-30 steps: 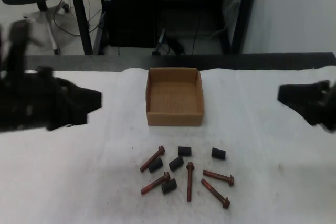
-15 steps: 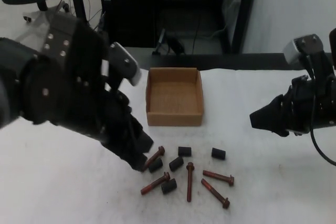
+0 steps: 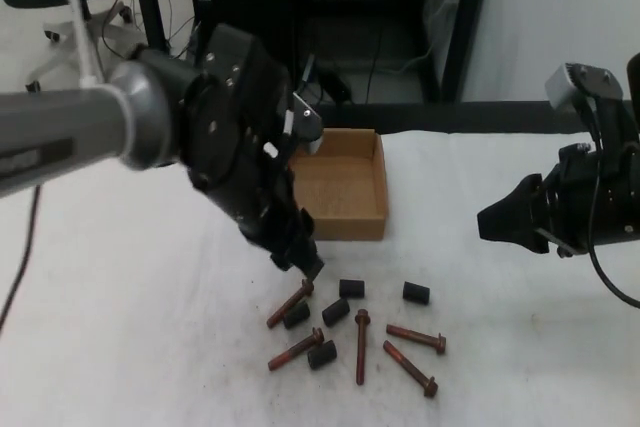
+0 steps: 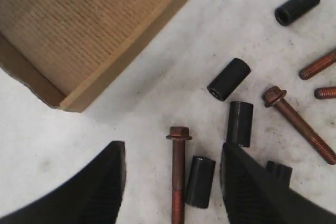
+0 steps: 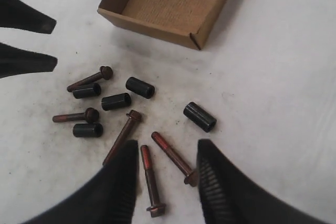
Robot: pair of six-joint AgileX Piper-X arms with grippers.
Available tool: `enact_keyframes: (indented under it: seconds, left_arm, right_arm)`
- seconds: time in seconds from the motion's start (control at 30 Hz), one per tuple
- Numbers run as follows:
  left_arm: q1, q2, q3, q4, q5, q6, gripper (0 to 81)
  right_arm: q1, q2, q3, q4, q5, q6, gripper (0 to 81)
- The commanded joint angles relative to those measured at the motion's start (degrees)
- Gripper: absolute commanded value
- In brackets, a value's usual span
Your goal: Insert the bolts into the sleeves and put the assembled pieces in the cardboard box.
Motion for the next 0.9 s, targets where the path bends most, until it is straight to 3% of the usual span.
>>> enact_keyframes:
  seconds: [0.0,0.63,0.87]
  left_arm:
    - [-0.38,2.19,-2.83,4.11,-0.44,1.09,47.2]
    - [-0.55,6.42,-3.77,8.71,-3.75,3.46,47.0]
    - [-2.65,9.58,-3.77,5.89,-6.81,4.77,47.0]
  right_arm:
    - [0.18,-0.29,-0.59,1.49,-0.49,0.35,34.9]
    - [0.18,-0.29,-0.59,4.32,-0.49,-0.50,34.9]
    - [0.18,-0.29,-0.59,4.46,-0.49,-0.50,34.9]
